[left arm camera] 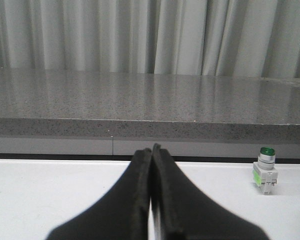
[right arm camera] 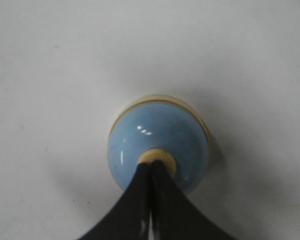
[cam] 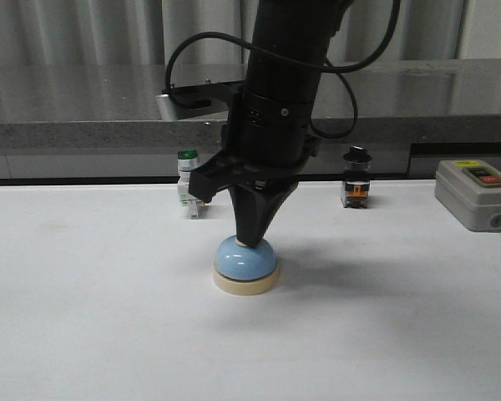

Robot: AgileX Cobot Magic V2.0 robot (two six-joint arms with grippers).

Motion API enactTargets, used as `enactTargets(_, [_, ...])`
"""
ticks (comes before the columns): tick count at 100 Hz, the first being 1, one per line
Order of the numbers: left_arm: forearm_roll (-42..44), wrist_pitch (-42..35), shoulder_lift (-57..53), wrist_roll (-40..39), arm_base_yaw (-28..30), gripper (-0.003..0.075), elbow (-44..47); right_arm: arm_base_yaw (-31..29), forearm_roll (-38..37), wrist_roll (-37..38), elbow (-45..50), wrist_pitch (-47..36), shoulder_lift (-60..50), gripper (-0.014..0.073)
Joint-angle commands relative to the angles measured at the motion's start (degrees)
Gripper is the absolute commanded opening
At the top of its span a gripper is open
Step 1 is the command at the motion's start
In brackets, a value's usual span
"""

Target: Place and press bell with both arms

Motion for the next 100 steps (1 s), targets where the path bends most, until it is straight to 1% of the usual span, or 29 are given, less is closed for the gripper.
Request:
enactTargets(1, [0.1,-4.3,-1.7,-0.4,0.1,-0.002,2.4,-0.2,0.0,0.6,-1.3,-1.5,-3.8,-0.006])
enactTargets(19, [0.1,-4.3,-1.7,-0.4,0.1,-0.002,2.4,-1.1,-1.2,4.4,-1.2,-2.4,-8.7,-0.006])
enactTargets(24, [0.1,-4.3,-1.7,-0.4,0.1,-0.002,2.4,-1.8,-2.2,6.9,-1.1,-2.3,-9.9,-0.006])
enactTargets(32, [0.1,-4.3,-1.7,-0.4,0.1,-0.002,2.4,-3.0,-4.8,12.9,-0.7,-2.4,-11.8,-0.006])
enactTargets(43, [0.1,-4.3,-1.7,-0.4,0.1,-0.002,2.4,-4.8,-6.7,17.5,1.4,-3.3,-15.0,-0.006])
enactTargets(56, [0.1,-4.3,-1.7,-0.4,0.1,-0.002,2.4,-7.4,-6.9,20.0,6.6,-5.0,-19.6,-0.006])
enactTargets(72, [0.1,-4.3,-1.7,-0.4,0.1,-0.002,2.4,-12.0,-7.4,23.5,14.9,-7.8,-25.6,-0.006])
enactTargets(100, [0.1,-4.3,-1.7,-0.4,0.1,-0.002,2.4,-21.2,-7.4,24.2,27.3,-9.8,-35.5,-0.006])
